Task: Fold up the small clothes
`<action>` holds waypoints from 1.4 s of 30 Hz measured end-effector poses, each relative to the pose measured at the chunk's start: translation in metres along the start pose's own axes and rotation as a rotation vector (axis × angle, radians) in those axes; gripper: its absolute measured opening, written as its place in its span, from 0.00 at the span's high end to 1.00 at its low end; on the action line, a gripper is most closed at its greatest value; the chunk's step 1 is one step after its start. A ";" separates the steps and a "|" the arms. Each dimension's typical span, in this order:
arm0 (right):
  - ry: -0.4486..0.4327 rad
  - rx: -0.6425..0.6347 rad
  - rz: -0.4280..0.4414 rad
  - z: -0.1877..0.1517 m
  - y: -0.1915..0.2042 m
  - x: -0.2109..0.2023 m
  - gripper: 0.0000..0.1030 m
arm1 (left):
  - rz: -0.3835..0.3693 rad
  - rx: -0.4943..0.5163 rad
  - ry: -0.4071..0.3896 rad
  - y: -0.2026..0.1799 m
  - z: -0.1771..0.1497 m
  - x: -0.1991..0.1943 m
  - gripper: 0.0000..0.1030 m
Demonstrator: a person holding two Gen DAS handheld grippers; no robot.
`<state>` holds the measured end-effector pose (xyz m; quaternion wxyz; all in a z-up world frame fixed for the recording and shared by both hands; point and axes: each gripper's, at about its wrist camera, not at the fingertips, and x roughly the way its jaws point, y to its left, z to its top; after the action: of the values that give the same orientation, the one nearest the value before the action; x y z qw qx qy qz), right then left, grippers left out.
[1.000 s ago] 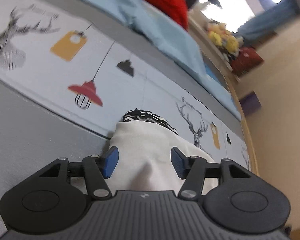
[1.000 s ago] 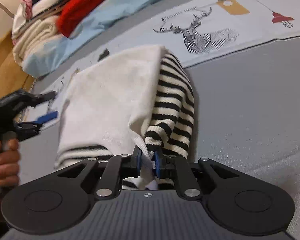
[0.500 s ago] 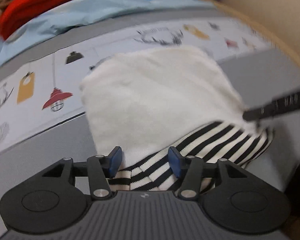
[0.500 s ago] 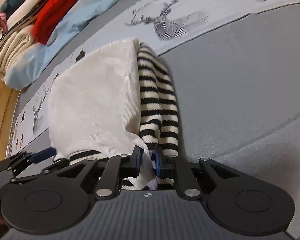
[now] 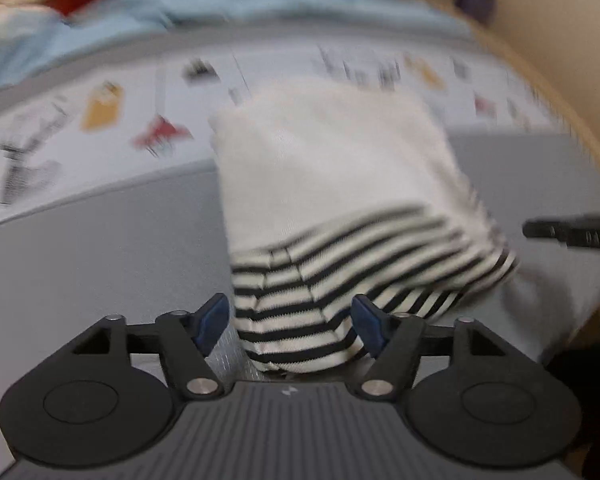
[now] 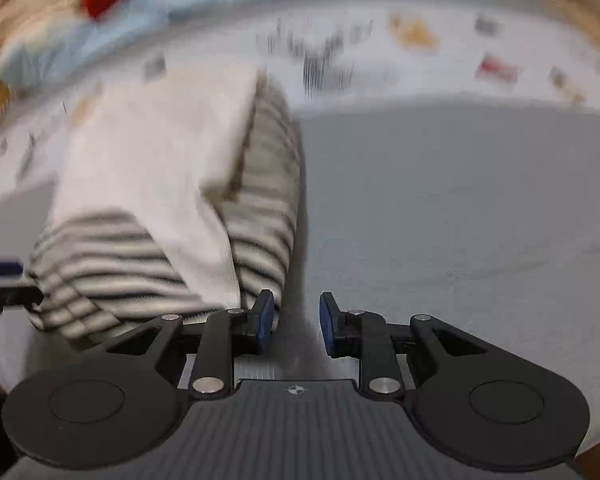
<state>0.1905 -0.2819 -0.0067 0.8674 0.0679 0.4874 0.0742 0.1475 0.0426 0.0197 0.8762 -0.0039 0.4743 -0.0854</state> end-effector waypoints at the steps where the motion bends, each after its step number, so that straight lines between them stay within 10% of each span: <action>1: -0.060 -0.004 0.002 -0.002 0.001 -0.015 0.71 | 0.011 -0.027 -0.053 -0.002 -0.004 -0.018 0.14; 4: -0.204 -0.009 0.002 -0.014 0.006 -0.056 0.44 | 0.035 -0.069 -0.187 -0.013 -0.019 -0.059 0.00; 13: -0.414 -0.047 -0.036 -0.071 0.047 -0.129 0.20 | 0.084 -0.161 -0.334 -0.048 -0.083 -0.107 0.00; 42: -0.250 -0.156 -0.024 -0.098 0.105 -0.101 0.19 | 0.110 -0.199 -0.170 -0.064 -0.092 -0.070 0.00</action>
<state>0.0485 -0.1938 0.0470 0.9247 0.0031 0.3693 0.0922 0.0245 -0.0031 0.0330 0.9119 -0.0718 0.4039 0.0108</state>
